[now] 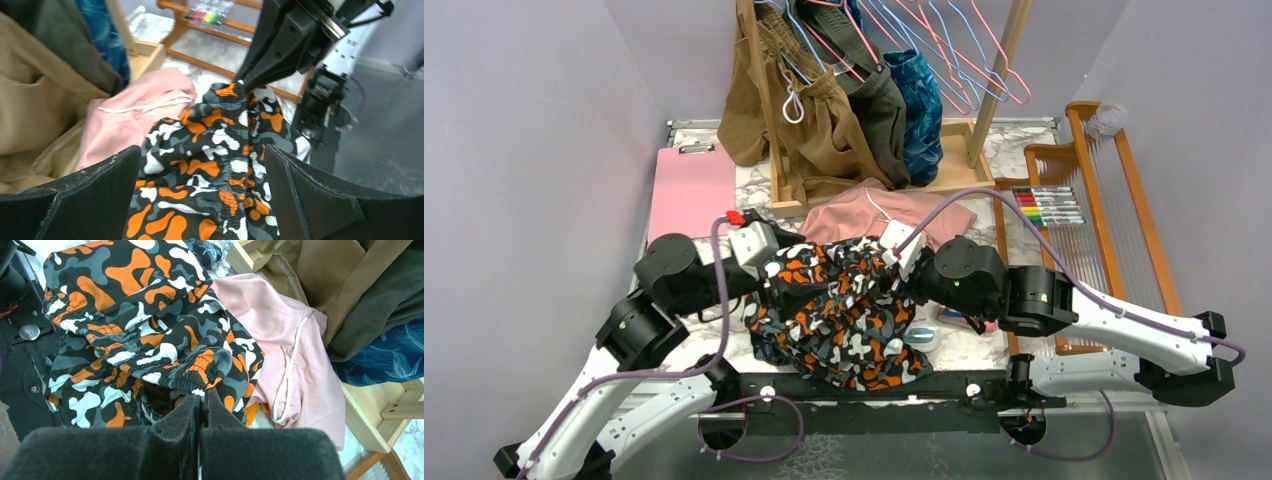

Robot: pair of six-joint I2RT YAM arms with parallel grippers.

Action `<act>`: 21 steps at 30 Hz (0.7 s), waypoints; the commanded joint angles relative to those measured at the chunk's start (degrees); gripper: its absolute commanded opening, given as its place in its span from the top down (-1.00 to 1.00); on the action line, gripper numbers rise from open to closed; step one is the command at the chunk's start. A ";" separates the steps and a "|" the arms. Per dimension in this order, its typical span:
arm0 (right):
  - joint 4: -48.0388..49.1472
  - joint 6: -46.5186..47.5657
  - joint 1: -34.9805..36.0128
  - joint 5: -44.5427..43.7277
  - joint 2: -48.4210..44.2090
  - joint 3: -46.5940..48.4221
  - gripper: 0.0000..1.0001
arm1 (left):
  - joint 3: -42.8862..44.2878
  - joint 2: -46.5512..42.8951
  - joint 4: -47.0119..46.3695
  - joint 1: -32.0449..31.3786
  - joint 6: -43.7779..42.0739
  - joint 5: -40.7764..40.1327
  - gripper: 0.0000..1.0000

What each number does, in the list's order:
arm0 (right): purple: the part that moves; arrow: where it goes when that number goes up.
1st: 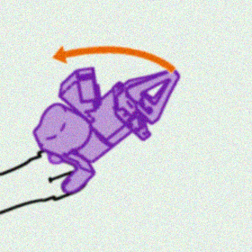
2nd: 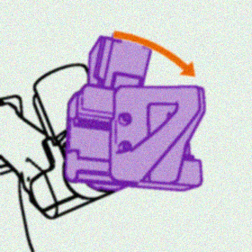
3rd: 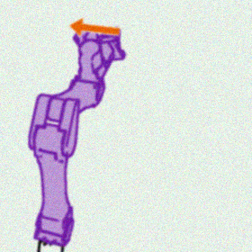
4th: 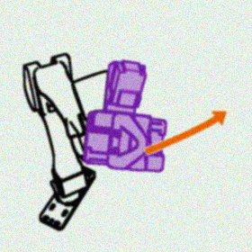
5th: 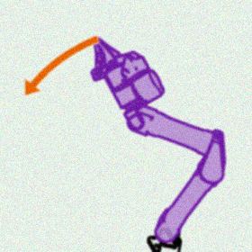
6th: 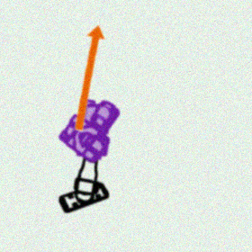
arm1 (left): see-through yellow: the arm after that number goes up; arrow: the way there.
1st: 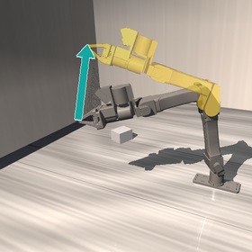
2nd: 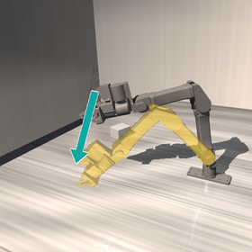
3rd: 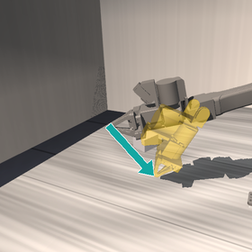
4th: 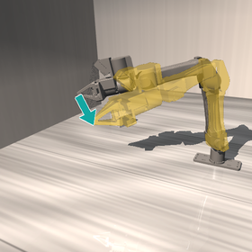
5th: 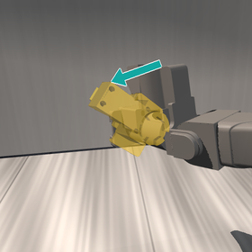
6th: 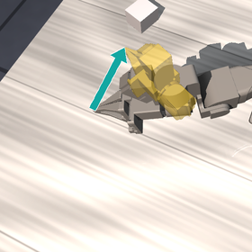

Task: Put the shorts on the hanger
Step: Adjust the shorts at the center of the board.

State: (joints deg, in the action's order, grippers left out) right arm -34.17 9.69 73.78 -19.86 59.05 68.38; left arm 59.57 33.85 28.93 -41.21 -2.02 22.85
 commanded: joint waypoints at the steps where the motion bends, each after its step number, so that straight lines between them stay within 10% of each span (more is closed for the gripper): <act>1: -0.86 -0.32 0.12 -0.37 0.66 2.16 0.98 | -1.04 5.18 0.49 0.34 -2.17 12.26 -0.89; 21: 2.31 -2.30 -5.17 -0.30 1.37 0.24 0.98 | -11.64 5.49 0.23 -3.55 -4.40 -0.60 -0.92</act>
State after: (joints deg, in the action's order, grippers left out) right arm -33.71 7.55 68.99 -21.47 60.53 68.42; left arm 49.04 39.16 29.45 -43.48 -5.54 25.91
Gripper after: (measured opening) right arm 0.017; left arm 0.956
